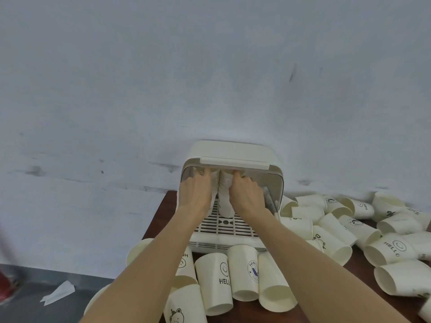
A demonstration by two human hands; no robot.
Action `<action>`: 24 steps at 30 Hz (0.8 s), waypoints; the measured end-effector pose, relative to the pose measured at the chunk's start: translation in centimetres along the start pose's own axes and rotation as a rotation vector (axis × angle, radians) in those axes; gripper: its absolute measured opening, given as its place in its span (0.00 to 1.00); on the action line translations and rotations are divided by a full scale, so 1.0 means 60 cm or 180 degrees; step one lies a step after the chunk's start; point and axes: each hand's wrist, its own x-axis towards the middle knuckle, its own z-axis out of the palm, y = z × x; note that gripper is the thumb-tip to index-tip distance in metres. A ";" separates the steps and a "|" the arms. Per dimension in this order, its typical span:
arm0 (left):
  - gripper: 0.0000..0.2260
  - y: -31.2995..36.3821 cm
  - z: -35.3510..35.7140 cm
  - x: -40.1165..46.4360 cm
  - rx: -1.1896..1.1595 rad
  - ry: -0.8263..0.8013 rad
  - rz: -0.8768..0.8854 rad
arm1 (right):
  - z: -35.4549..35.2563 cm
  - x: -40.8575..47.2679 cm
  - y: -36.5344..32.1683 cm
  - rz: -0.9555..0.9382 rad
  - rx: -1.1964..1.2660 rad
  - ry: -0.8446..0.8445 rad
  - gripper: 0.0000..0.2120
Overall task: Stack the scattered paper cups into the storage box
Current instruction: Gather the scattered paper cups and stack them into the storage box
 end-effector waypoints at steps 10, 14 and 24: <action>0.16 -0.005 -0.009 0.004 -0.0154 0.0012 -0.0012 | -0.011 -0.007 0.001 0.0000 -0.0029 0.0053 0.13; 0.22 -0.005 -0.008 0.001 -0.0127 -0.0050 0.0065 | -0.013 -0.009 0.001 0.0023 -0.0034 0.0007 0.17; 0.24 -0.007 -0.005 -0.009 -0.0113 -0.0101 0.0044 | -0.021 -0.013 0.004 0.0015 0.0055 0.0026 0.17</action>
